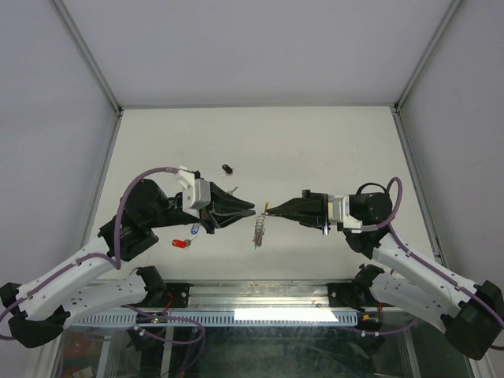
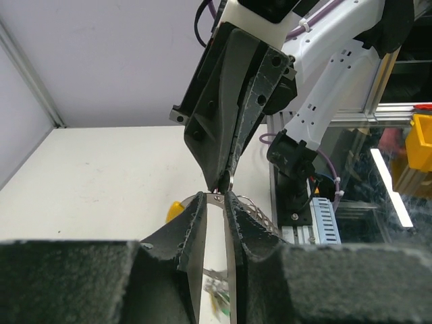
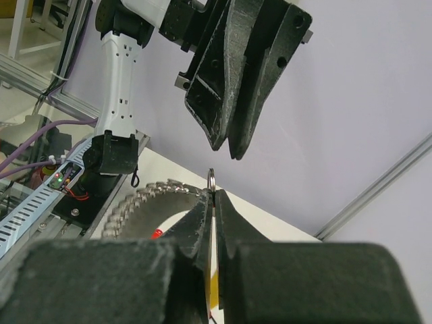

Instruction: Put the keys on the keyring

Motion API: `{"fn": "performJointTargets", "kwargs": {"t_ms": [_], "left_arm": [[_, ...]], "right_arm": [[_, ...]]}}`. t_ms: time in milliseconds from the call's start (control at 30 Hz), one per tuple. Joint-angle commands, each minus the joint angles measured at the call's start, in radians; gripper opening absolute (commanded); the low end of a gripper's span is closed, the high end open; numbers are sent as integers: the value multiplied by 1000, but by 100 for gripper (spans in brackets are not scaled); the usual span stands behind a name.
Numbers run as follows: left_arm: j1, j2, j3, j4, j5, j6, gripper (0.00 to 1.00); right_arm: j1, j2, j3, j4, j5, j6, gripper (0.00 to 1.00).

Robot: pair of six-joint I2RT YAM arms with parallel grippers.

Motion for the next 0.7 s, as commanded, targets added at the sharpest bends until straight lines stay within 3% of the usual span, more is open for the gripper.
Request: {"fn": "performJointTargets", "kwargs": {"t_ms": [0, 267, 467, 667], "left_arm": [[7, -20, 3, 13, 11, 25, 15], [7, 11, 11, 38, -19, 38, 16], [7, 13, 13, 54, -51, 35, 16], [8, -24, 6, 27, -191, 35, 16]], "right_arm": [[5, 2, 41, 81, 61, 31, 0], [11, 9, 45, 117, 169, 171, 0], [13, -15, 55, 41, 205, 203, 0], [13, -49, 203, -480, 263, 194, 0]]}}
